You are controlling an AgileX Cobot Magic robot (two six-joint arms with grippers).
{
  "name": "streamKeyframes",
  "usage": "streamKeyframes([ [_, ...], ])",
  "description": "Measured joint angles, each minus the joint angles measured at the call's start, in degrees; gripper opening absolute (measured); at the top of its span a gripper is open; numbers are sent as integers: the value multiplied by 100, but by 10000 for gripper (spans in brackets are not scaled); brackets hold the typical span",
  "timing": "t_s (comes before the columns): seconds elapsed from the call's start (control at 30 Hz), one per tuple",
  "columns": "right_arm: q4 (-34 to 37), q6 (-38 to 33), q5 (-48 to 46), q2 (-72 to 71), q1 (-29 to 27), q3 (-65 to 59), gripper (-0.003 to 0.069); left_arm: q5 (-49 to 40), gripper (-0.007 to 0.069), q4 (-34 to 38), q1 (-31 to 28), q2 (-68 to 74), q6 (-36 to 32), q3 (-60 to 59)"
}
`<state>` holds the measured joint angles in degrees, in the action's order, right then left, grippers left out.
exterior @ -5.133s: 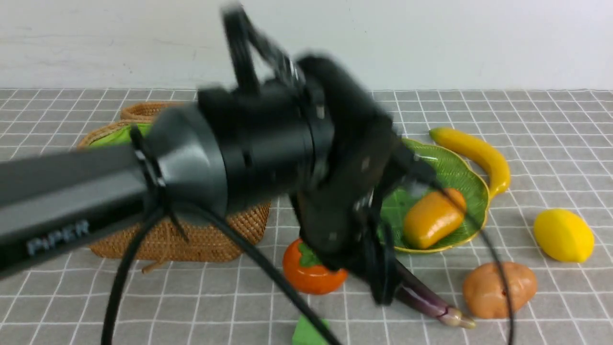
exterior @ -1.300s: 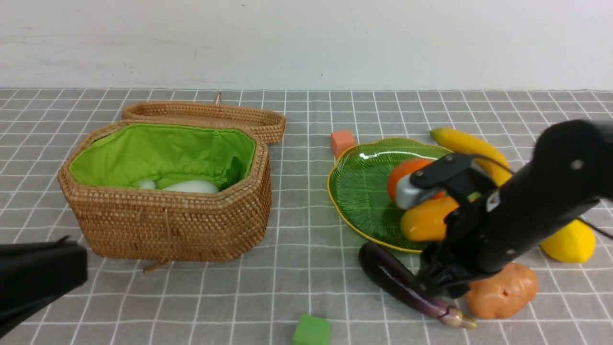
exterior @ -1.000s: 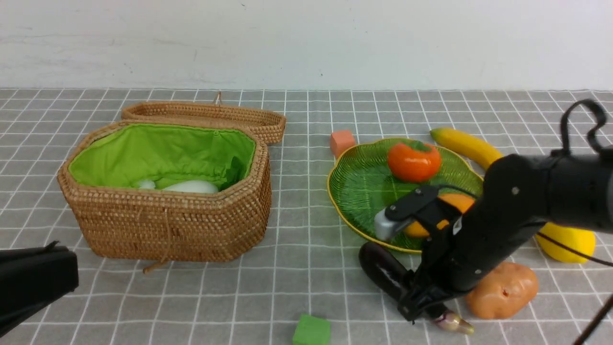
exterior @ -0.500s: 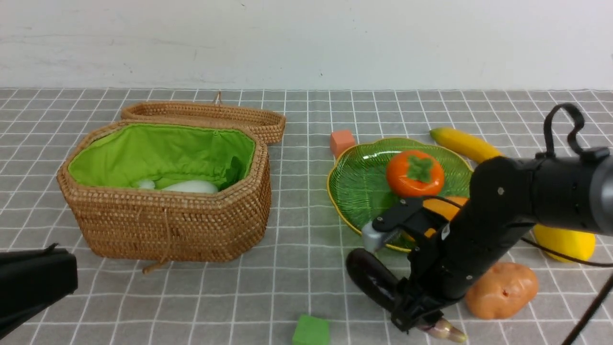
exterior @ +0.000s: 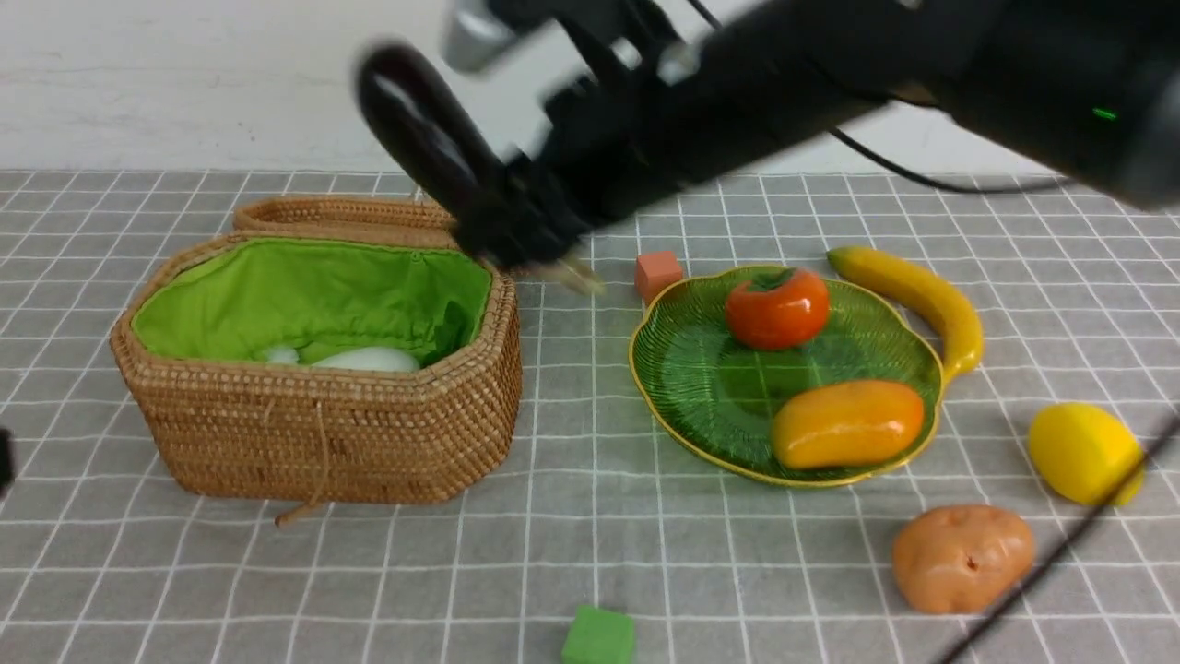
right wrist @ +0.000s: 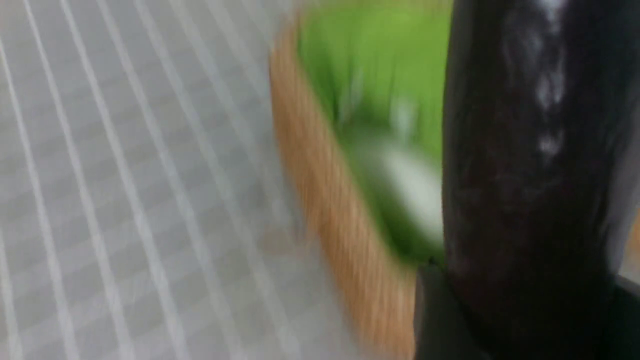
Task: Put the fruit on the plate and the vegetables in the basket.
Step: Grab an eggplant with your right arm and place it in the basket on the left, then use the right arm to grab a potato and put it into the left basket
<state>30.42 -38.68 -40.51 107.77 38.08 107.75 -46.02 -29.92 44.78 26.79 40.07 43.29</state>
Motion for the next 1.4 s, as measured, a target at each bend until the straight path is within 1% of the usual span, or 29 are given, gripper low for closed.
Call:
streamKeyframes([
  [0.07, 208, -365, 100, 707, 139, 853, 324, -18, -6, -378, 0, 0, 404, 0],
  [0.13, 214, -543, 120, 1227, 208, 1399, 327, -18, -6, -444, 0, 0, 486, 0],
  [0.17, 170, -602, 120, 1594, 245, 1807, 350, -18, -6, -469, 0, 0, 519, 0],
  [0.2, 130, -602, 104, 1813, 263, 1956, 381, -18, -6, -475, 0, 0, 526, 0],
  [0.27, -207, -413, 30, 2306, 271, 2408, 531, -13, -6, -481, 0, 0, 527, 0],
  [0.3, -246, -385, 13, 2333, 271, 2459, 544, -13, -6, -481, 0, 0, 521, 0],
  [0.33, -484, -185, -48, 2454, 271, 2577, 610, -13, -6, -486, 0, 0, 469, 0],
  [0.37, -693, 72, -183, 2481, 258, 2649, 648, -13, -6, -486, 0, 0, 410, 0],
  [0.47, -1213, 750, -737, 2378, 252, 2879, 668, 3, -6, -480, 0, 0, 158, 0],
  [0.57, -1681, 1718, -1955, 2026, 257, 3116, 622, 105, -6, -194, 0, 0, -261, 0],
  [0.67, -2086, 2482, -2860, 1553, 257, 3200, 518, 276, -9, 479, 0, 0, -1000, 0],
  [0.7, -2170, 2682, -2958, 1407, 257, 3200, 477, 317, -12, 667, 0, 0, -1268, 0],
  [0.77, -2477, 3159, -3120, 975, 246, 3114, 326, 441, -13, 1609, 0, 18, -2127, 0],
  [0.8, -2562, 3282, -3128, 819, 246, 3021, 266, 458, -13, 1858, 0, 18, -2427, 0],
  [0.83, -2664, 3451, -3122, 649, 246, 2871, 209, 478, -13, 2151, 0, 18, -2703, -6],
  [0.87, -2703, 3531, -3121, 532, 246, 2789, 188, 479, -13, 2262, 0, 24, -2807, -6],
  [0.9, -2796, 3739, -3121, 357, 241, 2579, 140, 479, -13, 2510, 0, 28, -3051, -6],
  [0.93, -2945, 3968, -3115, 30, 207, 2068, 97, 479, -13, 2793, 0, 28, -3310, -6],
  [1.0, -3107, 4346, -3115, -644, 83, 1074, 59, 484, -13, 3044, 0, 28, -3656, -6],
  [1.07, -3260, 4726, -3109, -1383, -147, 21, 55, 484, -13, 3196, 0, 28, -3876, -6],
  [1.1, -3375, 4970, -3109, -1733, -357, -724, 62, 484, -13, 3235, 0, 28, -3930, -6],
  [1.13, -3393, 5055, -3109, -1864, -396, -848, 67, 484, -13, 3235, 0, 28, -3939, -6],
  [1.17, -3496, 5436, -3109, -2310, -783, -1962, 95, 478, -13, 3260, 0, 28, -4007, -6],
  [1.23, -3523, 5949, -2927, -2662, -1203, -2983, 153, 465, -13, 3268, 0, 28, -4007, -6],
  [1.27, -3508, 6144, -2797, -2705, -1342, -3286, 168, 459, -13, 3272, 0, 28, -4007, -6],
  [1.3, -3427, 6622, -2471, -2797, -1650, -3821, 227, 453, -13, 3272, 0, 28, -4007, -6],
  [1.33, -3412, 6622, -2410, -2805, -1650, -3900, 237, 453, -13, 3272, 0, 28, -4007, -6],
  [1.37, -3275, 7116, -1894, -2822, -1971, -4463, 307, 440, -13, 3279, 0, 28, -4007, -6],
  [1.4, -3207, 7358, -1545, -2822, -2146, -4756, 361, 435, -13, 3287, 0, 28, -4007, -6],
])
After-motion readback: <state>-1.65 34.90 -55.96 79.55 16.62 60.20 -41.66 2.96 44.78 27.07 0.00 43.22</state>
